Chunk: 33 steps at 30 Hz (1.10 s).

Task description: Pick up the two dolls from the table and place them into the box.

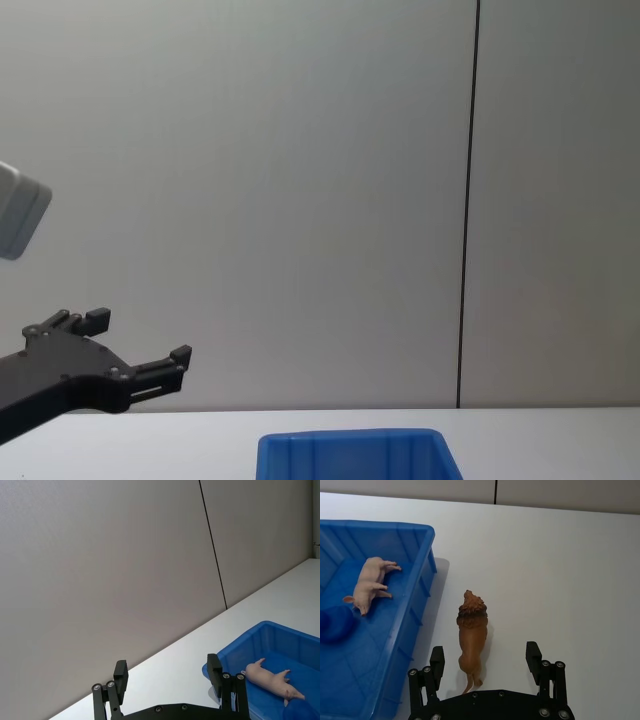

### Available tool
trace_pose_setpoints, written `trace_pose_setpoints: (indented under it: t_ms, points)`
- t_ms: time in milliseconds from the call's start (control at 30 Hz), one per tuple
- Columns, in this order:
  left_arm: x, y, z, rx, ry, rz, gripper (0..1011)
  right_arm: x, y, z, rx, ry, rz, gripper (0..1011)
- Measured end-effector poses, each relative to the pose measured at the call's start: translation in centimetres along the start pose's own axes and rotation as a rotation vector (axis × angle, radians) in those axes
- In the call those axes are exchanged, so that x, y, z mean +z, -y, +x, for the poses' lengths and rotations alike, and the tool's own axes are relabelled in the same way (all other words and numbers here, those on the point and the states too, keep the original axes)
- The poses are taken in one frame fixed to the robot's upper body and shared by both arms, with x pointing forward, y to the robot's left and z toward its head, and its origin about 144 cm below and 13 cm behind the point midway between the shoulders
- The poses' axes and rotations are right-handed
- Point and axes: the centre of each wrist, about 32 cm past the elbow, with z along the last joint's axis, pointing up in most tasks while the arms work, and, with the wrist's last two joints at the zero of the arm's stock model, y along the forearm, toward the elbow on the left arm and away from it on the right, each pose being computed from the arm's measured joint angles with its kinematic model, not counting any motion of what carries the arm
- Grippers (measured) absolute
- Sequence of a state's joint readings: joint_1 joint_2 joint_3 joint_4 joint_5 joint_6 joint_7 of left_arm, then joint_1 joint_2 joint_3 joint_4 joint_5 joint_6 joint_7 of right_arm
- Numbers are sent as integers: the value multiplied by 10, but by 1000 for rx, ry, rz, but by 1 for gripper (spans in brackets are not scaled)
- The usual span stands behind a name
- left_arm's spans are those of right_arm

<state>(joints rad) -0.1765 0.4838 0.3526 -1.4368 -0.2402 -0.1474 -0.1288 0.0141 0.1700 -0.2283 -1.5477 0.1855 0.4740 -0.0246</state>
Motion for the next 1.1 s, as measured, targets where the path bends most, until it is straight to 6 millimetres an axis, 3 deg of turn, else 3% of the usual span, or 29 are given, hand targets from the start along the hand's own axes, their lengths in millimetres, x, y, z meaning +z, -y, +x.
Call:
trace_pose_setpoints:
  t_ms: [533, 1100]
  points:
    - [0, 0, 0, 0, 0, 0, 1001, -10, -28, -4, 25, -1, -29, 996]
    - [0, 0, 0, 0, 0, 0, 1001, -15, -41, -8, 42, -5, -45, 503]
